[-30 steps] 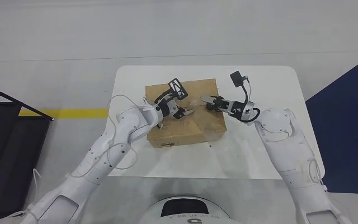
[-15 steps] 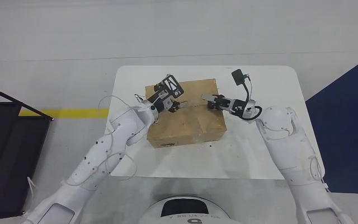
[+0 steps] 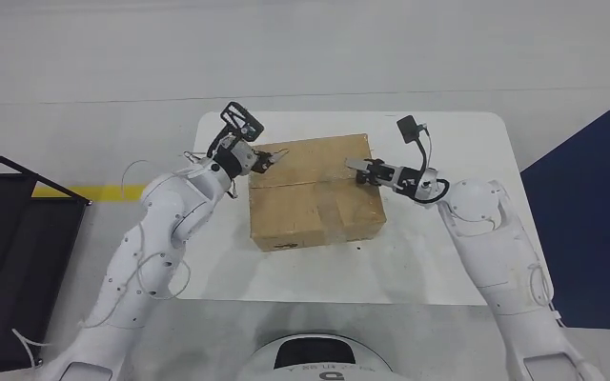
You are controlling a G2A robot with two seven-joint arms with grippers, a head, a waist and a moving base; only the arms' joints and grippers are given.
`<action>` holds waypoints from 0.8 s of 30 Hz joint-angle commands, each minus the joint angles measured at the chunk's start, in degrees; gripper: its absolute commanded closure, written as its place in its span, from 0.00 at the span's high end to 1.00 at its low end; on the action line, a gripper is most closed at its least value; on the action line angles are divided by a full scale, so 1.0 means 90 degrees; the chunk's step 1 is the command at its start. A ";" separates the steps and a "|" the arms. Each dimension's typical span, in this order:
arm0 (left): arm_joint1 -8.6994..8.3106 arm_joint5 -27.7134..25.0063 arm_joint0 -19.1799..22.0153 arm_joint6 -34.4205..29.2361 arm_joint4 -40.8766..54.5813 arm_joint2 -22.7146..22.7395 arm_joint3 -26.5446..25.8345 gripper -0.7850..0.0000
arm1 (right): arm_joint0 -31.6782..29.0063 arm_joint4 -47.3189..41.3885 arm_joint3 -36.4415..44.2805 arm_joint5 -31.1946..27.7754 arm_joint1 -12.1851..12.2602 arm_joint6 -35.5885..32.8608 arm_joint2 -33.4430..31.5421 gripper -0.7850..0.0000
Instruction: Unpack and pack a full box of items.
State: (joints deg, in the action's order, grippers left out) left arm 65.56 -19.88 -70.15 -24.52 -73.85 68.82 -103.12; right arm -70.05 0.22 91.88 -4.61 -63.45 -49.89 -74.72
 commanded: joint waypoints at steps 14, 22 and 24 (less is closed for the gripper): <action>0.0255 -0.0638 0.0653 -0.0484 0.0425 -0.1458 0.0791 1.00 | -0.0030 -0.0122 -0.0029 -0.0088 0.0031 0.0050 -0.0001 1.00; 0.0317 -0.0149 0.0903 -0.0445 -0.0183 -0.1575 0.1005 1.00 | -0.0113 -0.0139 -0.0017 -0.0112 0.0051 0.0078 -0.0002 1.00; 0.0304 -0.0016 0.0926 -0.0451 -0.0533 -0.1531 0.0990 1.00 | -0.0113 -0.0139 -0.0017 -0.0112 0.0051 0.0078 -0.0002 1.00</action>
State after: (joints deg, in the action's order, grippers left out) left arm 68.37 -20.58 -61.85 -28.58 -76.90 54.86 -94.08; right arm -71.08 -1.03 91.72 -5.62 -62.99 -49.18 -74.74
